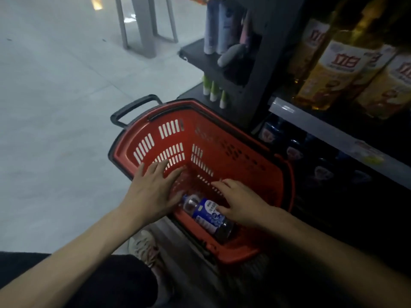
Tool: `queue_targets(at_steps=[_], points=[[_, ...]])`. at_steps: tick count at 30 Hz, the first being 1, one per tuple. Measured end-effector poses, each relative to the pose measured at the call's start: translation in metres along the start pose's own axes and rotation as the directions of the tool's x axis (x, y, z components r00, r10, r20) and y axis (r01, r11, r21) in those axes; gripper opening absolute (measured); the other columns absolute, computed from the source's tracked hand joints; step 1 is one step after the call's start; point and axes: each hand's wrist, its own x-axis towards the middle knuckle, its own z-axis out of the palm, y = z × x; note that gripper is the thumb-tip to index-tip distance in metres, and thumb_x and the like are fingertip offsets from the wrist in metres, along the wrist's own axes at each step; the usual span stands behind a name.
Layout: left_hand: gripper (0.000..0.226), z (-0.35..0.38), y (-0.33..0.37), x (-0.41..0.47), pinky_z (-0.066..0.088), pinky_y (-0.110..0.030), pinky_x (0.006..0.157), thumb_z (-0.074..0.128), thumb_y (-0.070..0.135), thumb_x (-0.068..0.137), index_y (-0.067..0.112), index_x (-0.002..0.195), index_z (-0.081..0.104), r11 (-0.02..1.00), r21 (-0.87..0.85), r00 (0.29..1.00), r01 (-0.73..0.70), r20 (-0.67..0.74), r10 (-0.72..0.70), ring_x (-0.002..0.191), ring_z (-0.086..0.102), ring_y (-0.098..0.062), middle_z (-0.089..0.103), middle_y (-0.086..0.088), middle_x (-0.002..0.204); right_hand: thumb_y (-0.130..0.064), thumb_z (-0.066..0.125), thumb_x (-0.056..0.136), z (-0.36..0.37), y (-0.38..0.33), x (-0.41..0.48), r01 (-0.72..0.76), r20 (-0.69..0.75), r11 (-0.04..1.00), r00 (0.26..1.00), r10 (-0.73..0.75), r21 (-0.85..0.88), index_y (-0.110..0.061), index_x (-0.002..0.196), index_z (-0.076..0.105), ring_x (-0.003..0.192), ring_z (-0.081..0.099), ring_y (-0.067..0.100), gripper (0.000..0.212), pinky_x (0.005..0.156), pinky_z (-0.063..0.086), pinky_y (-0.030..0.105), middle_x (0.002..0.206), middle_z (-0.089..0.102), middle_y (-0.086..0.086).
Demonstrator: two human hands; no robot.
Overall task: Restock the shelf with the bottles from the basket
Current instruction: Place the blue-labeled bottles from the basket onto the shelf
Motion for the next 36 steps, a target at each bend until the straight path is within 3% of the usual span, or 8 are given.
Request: queue_targets(at_steps=[5,9,12,16,20,24,30,36], points=[[0.081,0.007,-0.014,0.003,0.029,-0.051,0.122,0.019,0.075,0.089,0.034,0.156,0.041,0.995,-0.094,1.0,0.026,0.008,-0.025,0.145,0.044,-0.028,0.045,-0.009,0.158,-0.045,0.071,0.086,0.041,-0.002,0.072,-0.174,0.253,0.976,0.958,0.137,0.129,-0.016,0.144,0.045,0.122,0.059,0.03,0.07,0.098,0.051,0.04,0.135,0.059,0.013],[0.078,0.011,-0.016,0.002,0.03,-0.049,0.121,0.021,0.073,0.09,0.033,0.154,0.044,0.993,-0.116,1.0,0.014,-0.004,-0.014,0.143,0.046,-0.025,0.049,-0.006,0.155,-0.062,0.079,0.064,0.072,0.003,0.104,-0.264,0.321,0.945,0.927,0.192,0.195,-0.016,0.146,0.044,0.12,0.06,0.025,0.1,0.096,0.053,0.039,0.138,0.059,0.008],[0.075,0.012,-0.018,0.003,0.033,-0.05,0.118,0.027,0.069,0.091,0.03,0.15,0.049,0.99,-0.139,1.0,0.012,-0.019,-0.014,0.138,0.052,-0.028,0.055,-0.009,0.15,-0.055,0.085,0.067,0.101,0.009,0.115,-0.289,0.376,0.946,0.901,0.218,0.145,-0.02,0.148,0.038,0.12,0.059,0.027,0.1,0.099,0.052,0.04,0.14,0.056,0.011],[0.075,0.014,-0.019,0.005,0.031,-0.049,0.119,0.025,0.069,0.092,0.03,0.152,0.047,0.989,-0.149,1.0,0.024,-0.015,-0.026,0.14,0.049,-0.026,0.052,-0.007,0.152,-0.053,0.086,0.068,0.123,0.018,0.126,-0.298,0.395,0.946,0.89,0.229,0.123,-0.022,0.157,0.019,0.128,0.053,0.035,0.117,0.105,0.049,0.045,0.147,0.043,0.018],[0.078,0.015,-0.019,0.005,0.026,-0.046,0.121,0.019,0.071,0.092,0.031,0.154,0.044,0.988,-0.148,0.999,0.04,-0.004,-0.041,0.143,0.045,-0.023,0.049,-0.004,0.155,-0.056,0.092,0.049,0.131,0.022,0.129,-0.371,0.422,0.913,0.864,0.273,0.168,-0.023,0.146,0.031,0.122,0.055,0.029,0.12,0.1,0.052,0.044,0.14,0.047,0.01],[0.073,0.018,-0.019,0.007,0.027,-0.047,0.121,0.026,0.07,0.094,0.031,0.153,0.044,0.989,-0.142,0.999,0.051,-0.007,-0.052,0.143,0.046,-0.023,0.05,-0.003,0.155,-0.057,0.092,0.031,0.148,0.031,0.132,-0.455,0.435,0.837,0.848,0.302,0.305,-0.033,0.153,0.017,0.125,0.053,0.027,0.146,0.096,0.056,0.049,0.144,0.044,0.006],[0.076,0.015,-0.017,0.01,0.034,-0.049,0.116,0.028,0.069,0.089,0.028,0.15,0.05,0.992,-0.116,0.998,0.057,-0.001,-0.058,0.138,0.052,-0.027,0.055,-0.008,0.15,-0.054,0.094,0.045,0.138,0.01,0.125,-0.405,0.319,0.9,0.884,0.341,0.16,-0.018,0.142,0.03,0.129,0.048,0.032,0.121,0.105,0.046,0.05,0.14,0.047,0.012],[0.072,0.014,-0.014,0.018,0.04,-0.049,0.109,0.038,0.063,0.088,0.026,0.147,0.055,0.991,-0.086,0.994,0.104,0.032,-0.101,0.129,0.057,-0.032,0.06,-0.013,0.14,-0.061,0.09,0.056,0.116,0.008,0.125,-0.262,0.095,0.964,0.959,0.266,-0.052,-0.011,0.154,0.014,0.129,0.044,0.035,0.133,0.104,0.043,0.051,0.141,0.043,0.018]])
